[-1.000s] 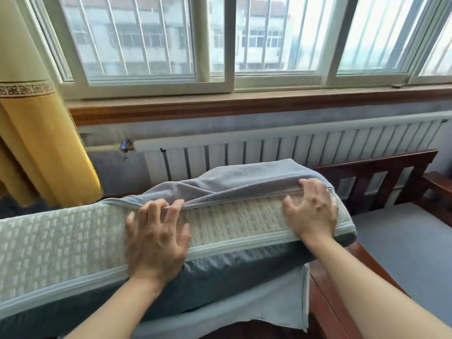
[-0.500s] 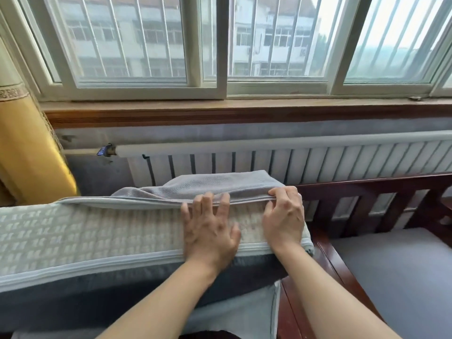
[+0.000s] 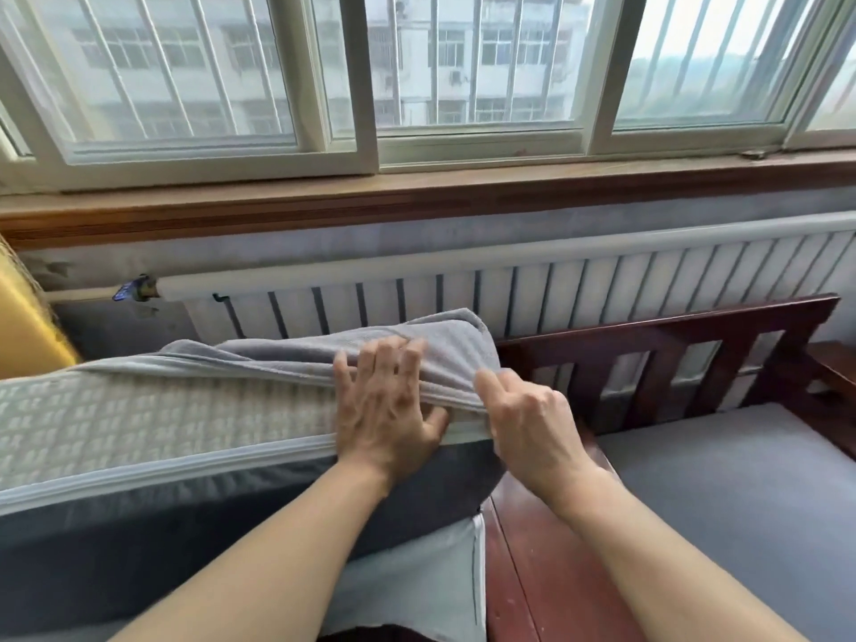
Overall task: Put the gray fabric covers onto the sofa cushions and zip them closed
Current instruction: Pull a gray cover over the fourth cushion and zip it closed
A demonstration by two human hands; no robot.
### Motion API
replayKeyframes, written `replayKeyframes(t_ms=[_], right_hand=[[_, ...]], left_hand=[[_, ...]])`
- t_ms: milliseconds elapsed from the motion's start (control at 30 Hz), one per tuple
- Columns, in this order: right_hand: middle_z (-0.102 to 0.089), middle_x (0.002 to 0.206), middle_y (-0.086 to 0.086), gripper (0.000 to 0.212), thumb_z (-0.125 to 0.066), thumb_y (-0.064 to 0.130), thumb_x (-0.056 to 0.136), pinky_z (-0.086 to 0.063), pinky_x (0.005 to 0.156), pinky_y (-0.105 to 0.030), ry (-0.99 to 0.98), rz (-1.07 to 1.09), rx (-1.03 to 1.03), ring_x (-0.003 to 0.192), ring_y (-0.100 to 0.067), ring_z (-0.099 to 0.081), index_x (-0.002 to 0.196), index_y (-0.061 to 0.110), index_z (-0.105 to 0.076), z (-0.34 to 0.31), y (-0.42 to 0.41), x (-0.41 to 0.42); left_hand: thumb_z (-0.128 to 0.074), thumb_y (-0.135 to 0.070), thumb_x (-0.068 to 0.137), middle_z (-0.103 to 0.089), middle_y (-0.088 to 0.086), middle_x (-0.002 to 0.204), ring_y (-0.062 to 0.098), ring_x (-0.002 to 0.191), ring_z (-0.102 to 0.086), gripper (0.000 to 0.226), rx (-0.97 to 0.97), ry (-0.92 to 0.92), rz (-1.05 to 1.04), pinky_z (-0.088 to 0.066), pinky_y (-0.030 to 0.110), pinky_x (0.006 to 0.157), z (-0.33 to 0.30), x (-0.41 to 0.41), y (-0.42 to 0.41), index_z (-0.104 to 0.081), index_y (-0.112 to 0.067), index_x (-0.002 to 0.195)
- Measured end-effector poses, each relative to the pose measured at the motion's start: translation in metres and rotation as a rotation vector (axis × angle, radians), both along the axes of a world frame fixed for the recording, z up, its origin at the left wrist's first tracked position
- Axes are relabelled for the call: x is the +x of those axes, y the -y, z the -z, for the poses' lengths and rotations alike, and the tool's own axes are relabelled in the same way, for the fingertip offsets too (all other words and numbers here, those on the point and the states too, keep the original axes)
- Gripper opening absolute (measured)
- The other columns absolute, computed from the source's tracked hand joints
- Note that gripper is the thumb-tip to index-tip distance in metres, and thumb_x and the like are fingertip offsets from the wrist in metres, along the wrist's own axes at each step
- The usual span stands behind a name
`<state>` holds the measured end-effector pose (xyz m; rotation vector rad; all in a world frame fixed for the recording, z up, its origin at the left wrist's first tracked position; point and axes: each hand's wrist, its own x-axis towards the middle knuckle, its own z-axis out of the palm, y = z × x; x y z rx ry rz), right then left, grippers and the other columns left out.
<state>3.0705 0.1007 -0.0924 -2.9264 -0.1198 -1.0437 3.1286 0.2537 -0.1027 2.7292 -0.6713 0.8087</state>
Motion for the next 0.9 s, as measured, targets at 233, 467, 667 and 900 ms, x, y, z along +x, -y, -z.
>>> replayKeyframes(t_ms=[233, 467, 667, 900], right_hand=[[-0.049, 0.054, 0.000, 0.046, -0.072, -0.007, 0.037, -0.013, 0.043, -0.021, -0.033, -0.027, 0.008, 0.037, -0.024, -0.048, 0.067, 0.014, -0.046, 0.015, -0.015, -0.037], [-0.050, 0.065, -0.005, 0.016, -0.038, 0.000, 0.070, -0.029, 0.042, -0.028, 0.117, 0.018, -0.127, 0.052, -0.025, -0.050, 0.070, 0.013, -0.049, 0.010, -0.027, -0.022], [-0.059, 0.090, -0.008, 0.021, -0.069, 0.002, 0.068, -0.048, 0.067, -0.037, -0.015, -0.063, 0.008, 0.077, -0.030, -0.058, 0.082, 0.012, -0.057, 0.007, -0.097, 0.009], [-0.049, 0.134, -0.020, 0.028, -0.052, 0.011, 0.077, -0.025, 0.108, -0.049, -0.157, -0.021, 0.191, 0.126, -0.037, -0.045, 0.105, 0.014, -0.058, 0.008, -0.237, 0.062]], left_hand=[[-0.040, -0.029, 0.057, -0.053, 0.005, 0.090, 0.028, 0.080, -0.052, 0.036, -0.066, 0.086, 0.062, -0.038, 0.042, 0.079, 0.005, -0.003, -0.004, -0.045, -0.017, 0.091], [-0.062, 0.003, 0.048, -0.049, 0.007, 0.083, 0.027, 0.072, -0.051, 0.035, -0.174, 0.106, 0.071, -0.037, 0.033, 0.060, -0.004, -0.005, -0.020, -0.049, -0.012, 0.076], [-0.043, -0.005, 0.072, -0.054, 0.009, 0.087, 0.030, 0.079, -0.053, 0.020, -0.120, 0.064, -0.206, -0.042, 0.038, 0.066, -0.015, 0.025, -0.131, -0.059, -0.013, 0.081], [-0.050, -0.014, 0.085, -0.054, 0.005, 0.097, 0.027, 0.092, -0.051, 0.013, -0.084, -0.055, -0.391, -0.034, 0.040, 0.080, -0.021, 0.063, -0.258, -0.058, -0.019, 0.095]])
